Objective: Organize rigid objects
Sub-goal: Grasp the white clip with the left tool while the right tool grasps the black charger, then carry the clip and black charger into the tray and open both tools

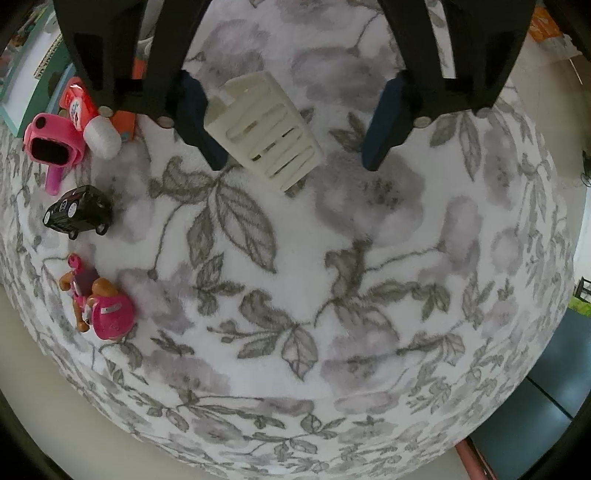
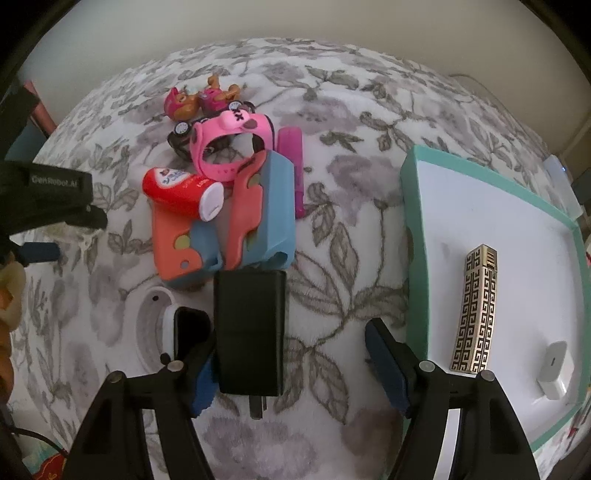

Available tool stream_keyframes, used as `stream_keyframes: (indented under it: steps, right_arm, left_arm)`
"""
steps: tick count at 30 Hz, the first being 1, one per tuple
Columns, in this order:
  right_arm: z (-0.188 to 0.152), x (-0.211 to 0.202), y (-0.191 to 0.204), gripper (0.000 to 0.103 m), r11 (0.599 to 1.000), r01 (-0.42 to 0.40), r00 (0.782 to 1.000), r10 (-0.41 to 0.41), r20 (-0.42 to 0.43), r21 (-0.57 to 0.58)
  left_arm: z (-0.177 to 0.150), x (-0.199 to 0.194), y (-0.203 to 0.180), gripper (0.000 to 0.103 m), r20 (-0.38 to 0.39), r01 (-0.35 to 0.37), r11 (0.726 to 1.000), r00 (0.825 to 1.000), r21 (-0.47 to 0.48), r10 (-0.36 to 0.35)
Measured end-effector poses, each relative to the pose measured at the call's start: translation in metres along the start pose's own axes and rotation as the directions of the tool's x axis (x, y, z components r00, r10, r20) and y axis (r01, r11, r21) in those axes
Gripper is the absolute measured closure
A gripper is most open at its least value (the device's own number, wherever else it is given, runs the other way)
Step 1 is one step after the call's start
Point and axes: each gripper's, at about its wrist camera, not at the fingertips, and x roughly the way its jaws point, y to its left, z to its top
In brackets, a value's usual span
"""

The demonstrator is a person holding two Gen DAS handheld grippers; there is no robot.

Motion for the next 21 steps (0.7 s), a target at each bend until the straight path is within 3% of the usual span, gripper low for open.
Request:
stream_keyframes:
  steps: [10,13,15,17,21]
  right_arm:
    - [0.000,0.000,0.001,0.029,1.000,0.001,1.000,-0.001,0.017,-0.010]
    - [0.000,-0.002,0.001,0.038,1.000,0.001,1.000,-0.001,0.025,-0.011]
    - [0.000,-0.004,0.003,0.054,1.000,0.000,0.999,0.000,0.032,-0.017]
    - [0.001,-0.006,0.004,0.062,1.000,-0.003,0.999,0.004,0.035,-0.021]
    - [0.001,-0.007,0.002,0.072,1.000,-0.010,0.999,0.011,0.032,-0.012]
  left_arm:
    - [-0.005,-0.007,0.003,0.063,0.018,-0.007,1.000,1.000,0.009,0.006]
    - [-0.005,-0.008,0.001,0.065,0.016,-0.020,1.000,1.000,0.019,0.020]
    - [-0.006,-0.011,-0.002,0.065,0.013,-0.028,0.999,1.000,0.021,0.027]
    - [-0.007,-0.013,-0.002,0.065,0.010,-0.035,0.999,0.999,0.026,0.035]
    - [-0.011,-0.016,0.000,0.065,0.005,-0.052,0.998,0.999,0.033,0.052]
